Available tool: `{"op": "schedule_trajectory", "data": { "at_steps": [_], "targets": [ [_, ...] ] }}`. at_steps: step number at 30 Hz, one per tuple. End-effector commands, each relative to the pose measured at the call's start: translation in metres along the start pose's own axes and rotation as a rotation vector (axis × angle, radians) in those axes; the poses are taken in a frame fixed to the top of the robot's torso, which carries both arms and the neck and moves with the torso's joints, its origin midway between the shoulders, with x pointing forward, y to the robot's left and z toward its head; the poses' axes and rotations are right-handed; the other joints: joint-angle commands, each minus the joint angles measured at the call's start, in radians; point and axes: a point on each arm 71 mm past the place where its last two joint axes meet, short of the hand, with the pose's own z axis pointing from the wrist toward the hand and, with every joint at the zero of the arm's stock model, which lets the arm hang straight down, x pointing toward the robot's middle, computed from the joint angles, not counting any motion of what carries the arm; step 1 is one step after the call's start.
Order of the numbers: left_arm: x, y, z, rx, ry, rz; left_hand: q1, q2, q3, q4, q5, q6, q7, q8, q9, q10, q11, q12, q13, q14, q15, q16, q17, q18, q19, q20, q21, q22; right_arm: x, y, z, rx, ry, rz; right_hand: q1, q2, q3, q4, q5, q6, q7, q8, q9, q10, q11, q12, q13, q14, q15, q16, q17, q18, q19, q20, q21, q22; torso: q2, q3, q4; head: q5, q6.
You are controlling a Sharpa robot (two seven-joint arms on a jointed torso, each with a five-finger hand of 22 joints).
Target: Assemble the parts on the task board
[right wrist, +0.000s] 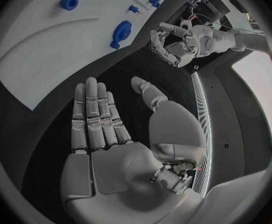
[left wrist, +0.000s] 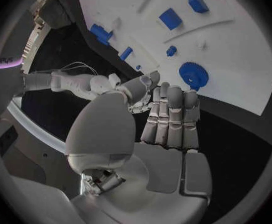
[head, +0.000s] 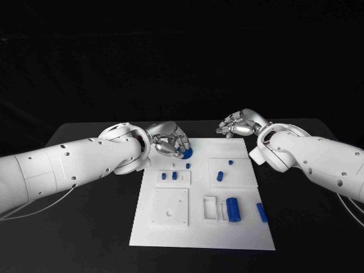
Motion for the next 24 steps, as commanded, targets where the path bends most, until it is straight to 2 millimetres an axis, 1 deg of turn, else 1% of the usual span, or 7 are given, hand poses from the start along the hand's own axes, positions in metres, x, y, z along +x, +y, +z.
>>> {"op": "schedule_trajectory", "data": {
  "at_steps": [1,3,6,9,16,17,24],
  "targets": [
    [0.007,-0.007,0.004,0.083,-0.009,0.156,-0.002,-0.005,-0.003,0.001,-0.002,0.008,-0.004,-0.004,-0.014,-0.006,0.002,-0.026,-0.017,0.006,0.005,0.005,0.001,0.027,0.013,-0.038,0.003,0.0,0.002,0.002,0.0,-0.013,0.013,0.001,-0.01,0.001,-0.004,-0.002,0.003,-0.005,0.002,0.004,-0.001,-0.007,0.0,0.005,-0.001,0.0,0.003,-0.007,0.002,0.007,-0.009,-0.001,-0.006,0.001,0.001,0.0004,-0.0014,0.001,0.004],
    [0.013,-0.007,0.007,0.078,0.005,0.158,-0.001,-0.004,-0.001,0.001,0.0,0.01,0.0,-0.007,-0.025,-0.002,0.007,-0.045,-0.028,0.009,0.01,0.004,0.0,0.031,0.017,-0.034,0.003,0.001,0.003,0.003,0.001,-0.015,0.014,0.001,-0.01,0.001,-0.004,-0.002,0.004,-0.005,0.002,0.004,-0.001,-0.007,0.0,0.005,-0.001,0.0,0.003,-0.007,0.002,0.007,-0.009,-0.001,-0.006,0.001,0.001,0.0004,-0.0024,0.001,0.006],
    [0.018,-0.006,0.009,0.07,0.023,0.175,0.011,0.005,0.008,-0.001,0.024,0.013,0.002,-0.01,-0.036,0.007,0.009,-0.06,-0.039,0.011,0.011,0.005,0.0,0.035,0.02,-0.032,0.004,0.002,0.003,0.003,0.001,-0.016,0.015,0.001,-0.01,0.001,-0.004,-0.002,0.004,-0.005,0.002,0.005,-0.001,-0.007,0.0,0.005,-0.001,0.0,0.003,-0.007,0.002,0.007,-0.009,-0.001,-0.006,0.001,0.002,0.0,-0.0038,0.0,0.007],
    [0.021,-0.004,0.011,0.06,0.033,0.184,0.01,0.006,0.007,-0.001,0.025,0.013,0.002,-0.012,-0.042,0.011,0.01,-0.068,-0.044,0.013,0.012,0.006,0.0,0.036,0.021,-0.031,0.006,0.003,0.003,0.003,0.001,-0.016,0.015,0.002,-0.009,0.001,-0.004,-0.002,0.004,-0.005,0.002,0.005,-0.001,-0.007,0.0,0.005,-0.001,0.0,0.003,-0.007,0.002,0.007,-0.009,-0.001,-0.007,0.001,0.002,0.0003,-0.0041,-0.001,0.006],
    [0.027,-0.005,0.014,0.066,0.032,0.247,-0.002,-0.007,-0.007,0.0,-0.005,0.01,0.011,-0.017,-0.058,0.01,0.014,-0.093,-0.058,0.014,0.016,0.009,0.001,0.041,0.025,-0.027,0.01,0.007,0.004,0.004,0.0,-0.019,0.018,0.003,-0.009,0.001,-0.004,-0.003,0.004,-0.005,0.002,0.005,-0.001,-0.007,0.0,0.005,-0.001,0.0,0.003,-0.007,0.002,0.007,-0.009,-0.001,-0.007,0.001,0.002,0.0009,-0.0012,-0.003,0.006],
    [0.028,-0.006,0.015,0.066,0.036,0.247,-0.005,-0.015,-0.012,0.002,-0.047,0.003,0.013,-0.021,-0.063,0.001,0.017,-0.104,-0.064,0.012,0.019,0.008,0.0,0.042,0.024,-0.025,0.009,0.007,0.004,0.005,0.0,-0.02,0.019,0.003,-0.009,0.001,-0.004,-0.003,0.004,-0.005,0.002,0.005,-0.001,-0.007,0.0,0.005,-0.001,0.0,0.003,-0.007,0.002,0.007,-0.009,-0.001,-0.007,0.001,0.002,0.001,-0.0015,-0.003,0.005],
    [0.031,-0.004,0.015,0.051,0.068,0.255,-0.006,-0.018,-0.013,0.003,-0.052,0.003,0.014,-0.021,-0.064,0.002,0.018,-0.106,-0.065,0.012,0.019,0.008,0.0,0.042,0.024,-0.024,0.009,0.007,0.004,0.005,0.0,-0.021,0.02,0.004,-0.009,0.001,-0.004,-0.003,0.004,-0.005,0.002,0.005,-0.001,-0.007,0.0,0.005,-0.001,0.0,0.003,-0.007,0.002,0.007,-0.009,-0.001,-0.007,0.001,0.001,0.0001,-0.0018,-0.004,0.002]
  ]
}}
